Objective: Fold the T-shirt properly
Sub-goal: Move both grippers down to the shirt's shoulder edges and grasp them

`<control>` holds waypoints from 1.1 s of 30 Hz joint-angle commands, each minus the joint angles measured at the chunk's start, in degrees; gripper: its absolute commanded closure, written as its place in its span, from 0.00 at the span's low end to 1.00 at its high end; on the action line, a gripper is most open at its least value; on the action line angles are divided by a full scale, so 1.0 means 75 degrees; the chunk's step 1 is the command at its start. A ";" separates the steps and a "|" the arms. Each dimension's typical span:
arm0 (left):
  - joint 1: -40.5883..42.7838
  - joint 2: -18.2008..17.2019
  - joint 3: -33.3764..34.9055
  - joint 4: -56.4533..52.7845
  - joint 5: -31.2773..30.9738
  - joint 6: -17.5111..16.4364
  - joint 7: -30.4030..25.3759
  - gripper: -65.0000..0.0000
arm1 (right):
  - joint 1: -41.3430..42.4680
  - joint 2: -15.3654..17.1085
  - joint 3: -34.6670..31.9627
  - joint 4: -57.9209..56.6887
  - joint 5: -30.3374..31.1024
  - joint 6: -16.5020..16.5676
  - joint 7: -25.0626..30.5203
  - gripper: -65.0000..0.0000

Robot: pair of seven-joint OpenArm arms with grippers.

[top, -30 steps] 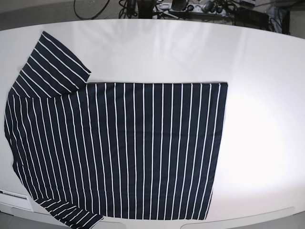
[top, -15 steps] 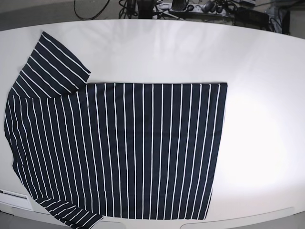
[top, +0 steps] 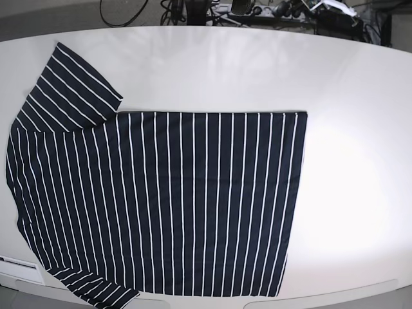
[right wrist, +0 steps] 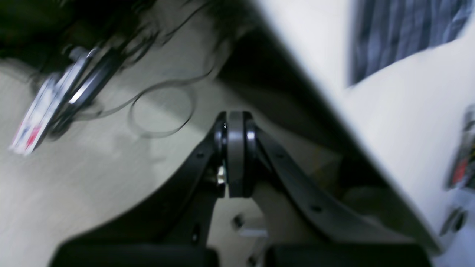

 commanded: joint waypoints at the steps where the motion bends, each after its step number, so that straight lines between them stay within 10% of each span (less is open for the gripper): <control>1: 0.0125 -0.0038 -0.0096 0.0157 -0.0038 -0.0020 -0.0105 1.00 | -0.0157 0.0032 -0.0015 0.0213 -0.0248 -0.0195 -0.0131 1.00; 13: -0.0612 -0.0038 -0.0248 0.0213 0.0219 0.0015 -0.0108 1.00 | -0.0157 0.0134 -0.0012 0.0737 -0.1568 -0.0662 -0.0163 1.00; 21: -0.1760 -0.0350 -0.0248 0.0210 0.0653 0.0070 -0.0117 1.00 | 0.1119 0.0134 -0.0015 0.0737 -0.0676 0.1096 0.0557 1.00; 33: -0.3587 -0.1148 -0.0239 -0.0256 0.0766 0.0055 -0.0411 1.00 | 0.2454 0.0111 0.0067 0.0737 -0.0513 0.1399 0.0629 1.00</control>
